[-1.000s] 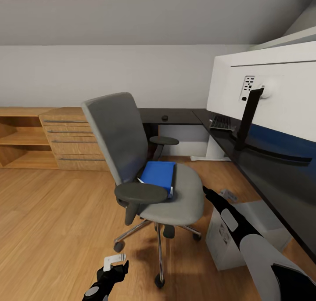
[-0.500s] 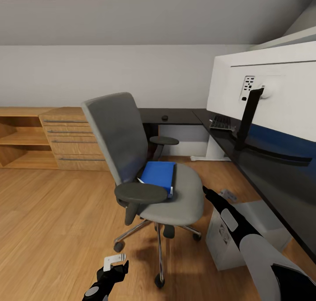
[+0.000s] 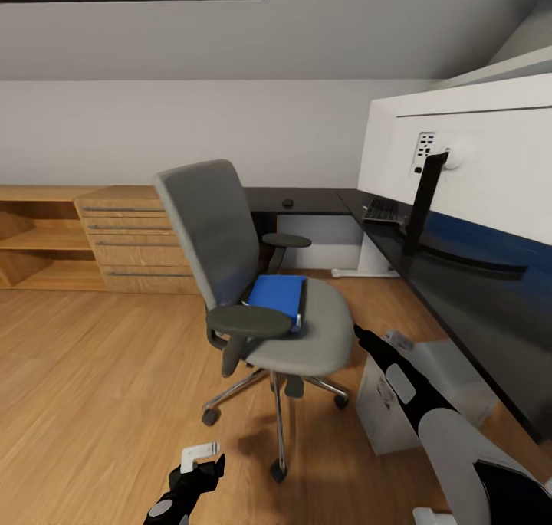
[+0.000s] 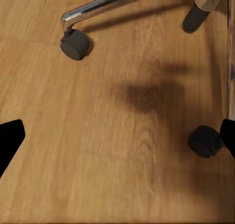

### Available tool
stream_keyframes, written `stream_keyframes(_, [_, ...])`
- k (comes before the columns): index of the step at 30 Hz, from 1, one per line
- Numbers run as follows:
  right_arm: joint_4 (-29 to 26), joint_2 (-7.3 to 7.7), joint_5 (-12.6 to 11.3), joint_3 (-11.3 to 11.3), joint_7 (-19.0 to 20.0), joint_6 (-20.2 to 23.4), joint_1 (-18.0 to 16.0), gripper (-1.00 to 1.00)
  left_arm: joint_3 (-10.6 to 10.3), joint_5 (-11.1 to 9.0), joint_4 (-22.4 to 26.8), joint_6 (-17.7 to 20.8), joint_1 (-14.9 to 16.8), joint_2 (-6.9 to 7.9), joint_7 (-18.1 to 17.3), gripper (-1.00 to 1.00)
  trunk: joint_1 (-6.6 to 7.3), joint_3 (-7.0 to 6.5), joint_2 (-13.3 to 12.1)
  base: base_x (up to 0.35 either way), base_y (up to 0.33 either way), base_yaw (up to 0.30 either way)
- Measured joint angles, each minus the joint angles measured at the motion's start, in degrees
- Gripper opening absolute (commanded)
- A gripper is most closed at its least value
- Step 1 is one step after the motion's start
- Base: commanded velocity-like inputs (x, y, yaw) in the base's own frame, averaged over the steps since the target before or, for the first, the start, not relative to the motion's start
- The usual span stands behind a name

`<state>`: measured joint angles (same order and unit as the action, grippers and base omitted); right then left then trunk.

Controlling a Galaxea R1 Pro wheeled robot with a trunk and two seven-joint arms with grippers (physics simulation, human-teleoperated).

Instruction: In the bedroom, organize the workspace by keeping the computer under the desk, ensuring the monitor is on the desk, placing the keyboard on the desk next to the monitor, placing the mouse on the desk next to the keyboard, moving the folder from the swivel chair onto the desk next to the mouse, stacking the notebook on top of the folder with the pen on top of the notebook, and positioning the swivel chair next to the desk.

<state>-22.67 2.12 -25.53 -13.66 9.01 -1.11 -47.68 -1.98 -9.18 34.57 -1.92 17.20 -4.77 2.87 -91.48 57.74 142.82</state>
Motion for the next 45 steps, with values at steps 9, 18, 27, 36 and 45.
stream_keyframes(9, [-0.02,-0.03,0.0,0.11,-0.01,0.0,0.0,1.0,0.0,0.0,0.01,0.01,0.0,0.0,0.0,1.0,0.01,0.02,0.0,-0.021,0.0,0.006])
stream_keyframes(18, [-0.01,-0.02,0.01,0.14,-0.03,0.0,-0.01,1.0,0.0,0.0,0.04,0.01,-0.01,0.02,0.01,1.0,0.01,0.36,0.0,-0.002,0.0,0.145])
stream_keyframes(27, [-0.01,-0.01,0.0,0.08,0.03,0.0,0.0,1.0,0.02,-0.01,0.03,-0.04,-0.01,0.08,0.08,1.0,0.01,0.79,0.0,0.0,0.0,0.144])
stream_keyframes(36, [-0.1,0.04,0.1,-0.22,-0.11,0.0,-0.05,1.0,0.04,0.0,0.05,-0.03,-0.02,0.1,0.1,1.0,0.02,1.04,0.01,0.0,0.0,0.13])
stream_keyframes(45, [0.01,-0.03,0.05,-0.04,0.0,0.0,-0.02,1.0,0.06,0.0,0.07,-0.07,-0.02,0.1,0.1,1.0,0.01,1.27,0.0,0.0,0.0,0.225])
